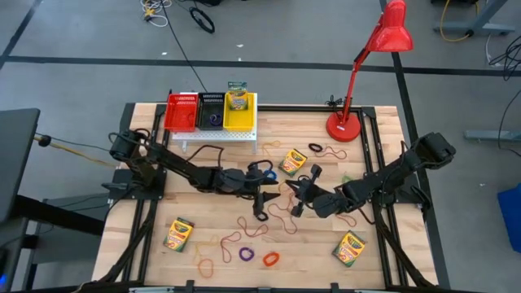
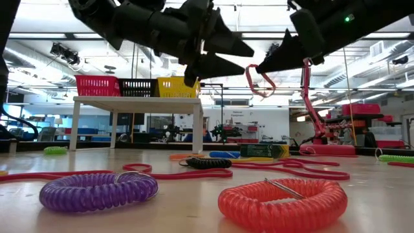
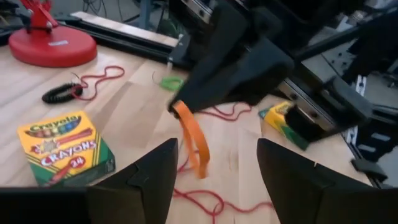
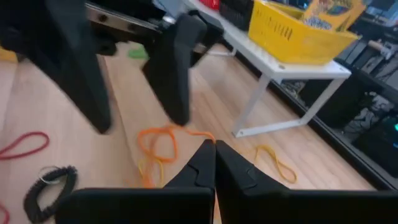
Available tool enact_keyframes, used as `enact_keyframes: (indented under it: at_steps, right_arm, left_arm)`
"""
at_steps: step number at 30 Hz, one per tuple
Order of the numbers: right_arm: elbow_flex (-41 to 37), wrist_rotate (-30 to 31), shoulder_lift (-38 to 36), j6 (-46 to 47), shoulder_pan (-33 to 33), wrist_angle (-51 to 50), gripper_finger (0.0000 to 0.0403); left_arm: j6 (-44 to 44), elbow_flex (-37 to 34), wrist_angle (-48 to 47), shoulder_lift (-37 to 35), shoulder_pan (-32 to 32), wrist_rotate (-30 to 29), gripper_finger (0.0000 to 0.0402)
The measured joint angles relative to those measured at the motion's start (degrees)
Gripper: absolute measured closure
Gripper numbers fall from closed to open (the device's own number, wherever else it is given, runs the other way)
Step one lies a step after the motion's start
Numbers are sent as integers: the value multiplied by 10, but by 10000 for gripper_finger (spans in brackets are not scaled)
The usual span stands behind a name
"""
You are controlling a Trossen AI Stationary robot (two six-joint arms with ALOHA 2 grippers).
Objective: Pick & Place Office Desk Supplies
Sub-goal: Put the orange rubber band into the red bin on the shelf
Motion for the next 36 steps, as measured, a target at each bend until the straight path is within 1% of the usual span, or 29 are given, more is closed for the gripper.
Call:
enact_keyframes:
  at_steps: [3, 5, 11, 16, 17, 19, 21, 24, 27, 29, 32, 34, 36]
  right_arm:
    - [0, -1, 0, -17, 1, 19, 401]
    - [0, -2, 0, -25, 2, 31, 401]
    - [0, -7, 0, -42, 2, 52, 401]
    - [0, -9, 0, -48, 3, 68, 399]
    - [0, -8, 0, -47, 6, 79, 395]
    - [0, -8, 0, -49, 14, 98, 380]
    - [0, -2, 0, -49, 25, 112, 356]
    - [0, 33, 0, -49, 41, 116, 310]
    - [0, 70, 0, -51, 54, 109, 266]
    - [0, 70, -4, -52, 58, 85, 247]
    - [0, 71, -5, -20, 56, 58, 246]
    - [0, 71, -5, 4, 55, 38, 262]
    - [0, 71, -5, 27, 55, 9, 287]
  left_arm:
    - [-8, 6, -9, 0, 7, -9, 188]
    - [-15, 6, -22, 0, 12, -16, 206]
    - [-5, 6, -14, 0, 13, -14, 295]
    - [24, 6, -16, -2, 8, -15, 381]
    - [26, 6, -16, -2, 8, -17, 389]
    - [37, 6, -23, -12, 9, -18, 393]
    - [45, 6, -23, -25, 10, -18, 394]
    - [60, 4, -66, -55, 10, -25, 395]
    - [75, 4, -137, -99, 4, -64, 395]
    - [79, 4, -189, -129, -1, -95, 395]
    - [74, 4, -269, -185, -4, -125, 395]
    - [65, 4, -318, -233, -3, -150, 395]
    - [55, 4, -364, -282, -1, -179, 395]
